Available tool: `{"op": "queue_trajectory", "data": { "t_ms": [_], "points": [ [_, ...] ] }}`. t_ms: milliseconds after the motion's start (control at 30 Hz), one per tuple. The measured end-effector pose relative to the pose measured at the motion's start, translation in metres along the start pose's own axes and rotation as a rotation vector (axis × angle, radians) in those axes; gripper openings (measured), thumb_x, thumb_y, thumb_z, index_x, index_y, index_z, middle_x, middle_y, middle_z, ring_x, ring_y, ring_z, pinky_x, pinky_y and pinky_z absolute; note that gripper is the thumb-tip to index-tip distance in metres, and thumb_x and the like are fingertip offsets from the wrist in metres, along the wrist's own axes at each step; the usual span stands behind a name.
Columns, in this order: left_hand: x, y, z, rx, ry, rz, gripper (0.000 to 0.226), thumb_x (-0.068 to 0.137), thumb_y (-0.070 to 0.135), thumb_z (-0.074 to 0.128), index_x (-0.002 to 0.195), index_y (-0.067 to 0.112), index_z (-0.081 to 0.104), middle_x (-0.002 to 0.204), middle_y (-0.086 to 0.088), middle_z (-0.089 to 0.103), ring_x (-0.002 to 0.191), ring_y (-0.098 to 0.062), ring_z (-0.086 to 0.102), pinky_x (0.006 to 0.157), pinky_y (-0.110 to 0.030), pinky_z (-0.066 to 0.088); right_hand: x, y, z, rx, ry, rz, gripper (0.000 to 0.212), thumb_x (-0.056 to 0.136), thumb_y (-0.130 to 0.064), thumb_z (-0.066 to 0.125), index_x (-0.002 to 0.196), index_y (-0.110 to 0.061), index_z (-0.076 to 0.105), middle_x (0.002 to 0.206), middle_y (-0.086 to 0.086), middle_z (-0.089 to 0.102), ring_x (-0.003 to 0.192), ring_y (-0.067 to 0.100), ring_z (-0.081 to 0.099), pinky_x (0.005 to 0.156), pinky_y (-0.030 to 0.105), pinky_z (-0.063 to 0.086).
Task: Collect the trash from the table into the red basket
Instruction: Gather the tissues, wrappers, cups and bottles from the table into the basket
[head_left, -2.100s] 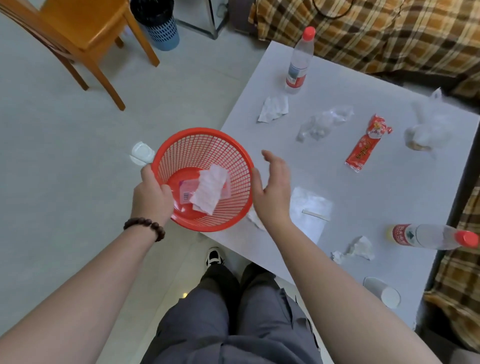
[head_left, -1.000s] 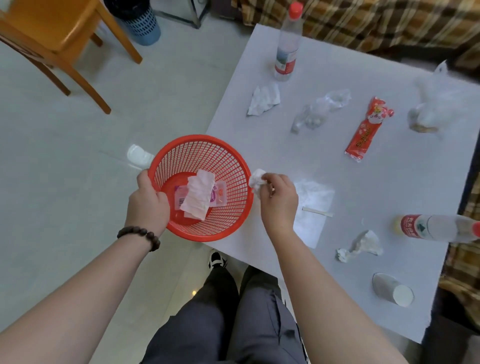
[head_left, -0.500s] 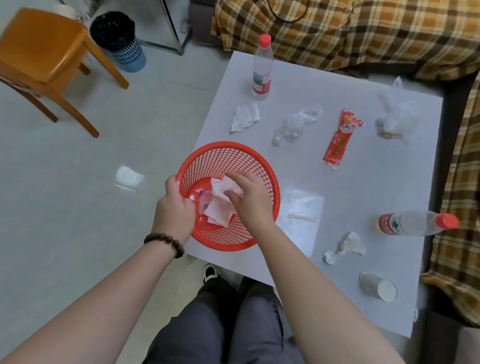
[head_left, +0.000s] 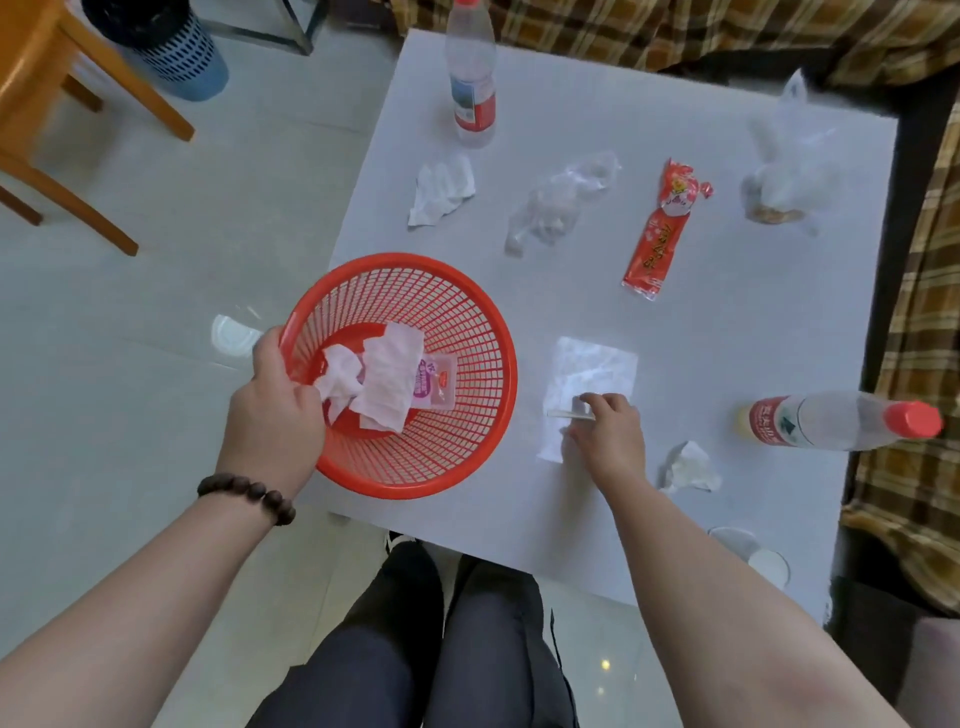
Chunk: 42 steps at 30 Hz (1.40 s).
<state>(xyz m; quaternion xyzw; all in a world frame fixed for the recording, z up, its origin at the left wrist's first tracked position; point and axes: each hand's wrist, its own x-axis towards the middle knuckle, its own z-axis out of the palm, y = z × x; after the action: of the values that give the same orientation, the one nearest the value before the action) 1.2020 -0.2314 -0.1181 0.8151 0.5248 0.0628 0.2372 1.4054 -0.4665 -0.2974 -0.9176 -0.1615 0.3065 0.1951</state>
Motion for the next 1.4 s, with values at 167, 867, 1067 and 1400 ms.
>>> {"op": "queue_trajectory", "data": {
  "t_ms": [167,867,1067,1400],
  "points": [
    [0.003,0.004,0.010,0.031,0.032,0.067,0.041,0.088,0.006,0.040,0.128,0.013,0.035,0.088,-0.004,0.050,0.067,-0.022,0.047,0.052,-0.026,0.038,0.020,0.011,0.022,-0.229,0.117,-0.125,0.026,0.068,-0.011,0.070,0.092,-0.018,0.063,0.101,0.004,0.059,0.092,0.031,0.049,0.073,0.038,0.042],
    [-0.039,0.046,-0.020,-0.082,0.047,-0.064,0.042,0.092,0.011,0.039,0.133,0.014,0.033,0.108,-0.017,0.061,0.090,-0.036,0.061,0.074,-0.042,0.054,-0.070,-0.142,-0.095,0.358,0.218,-0.483,0.010,0.083,-0.008,0.061,0.076,-0.014,0.056,0.078,-0.005,0.053,0.081,0.016,0.045,0.064,0.021,0.029],
    [-0.072,0.046,-0.042,-0.136,0.058,-0.069,0.041,0.092,0.010,0.038,0.132,0.015,0.032,0.106,-0.017,0.062,0.088,-0.034,0.060,0.072,-0.041,0.054,-0.126,-0.184,-0.081,0.116,0.112,-0.690,0.005,0.086,-0.009,0.058,0.081,-0.008,0.057,0.085,0.006,0.059,0.081,0.021,0.045,0.069,0.039,0.042],
    [-0.159,0.001,-0.054,-0.261,0.092,-0.128,0.041,0.091,0.008,0.037,0.132,0.012,0.034,0.108,-0.019,0.061,0.087,-0.034,0.060,0.066,-0.031,0.046,-0.222,-0.159,-0.064,0.022,0.112,-0.716,0.050,0.077,-0.029,0.074,0.123,-0.018,0.056,0.120,0.002,0.055,0.111,0.020,0.045,0.093,0.030,0.037]
  ]
}}
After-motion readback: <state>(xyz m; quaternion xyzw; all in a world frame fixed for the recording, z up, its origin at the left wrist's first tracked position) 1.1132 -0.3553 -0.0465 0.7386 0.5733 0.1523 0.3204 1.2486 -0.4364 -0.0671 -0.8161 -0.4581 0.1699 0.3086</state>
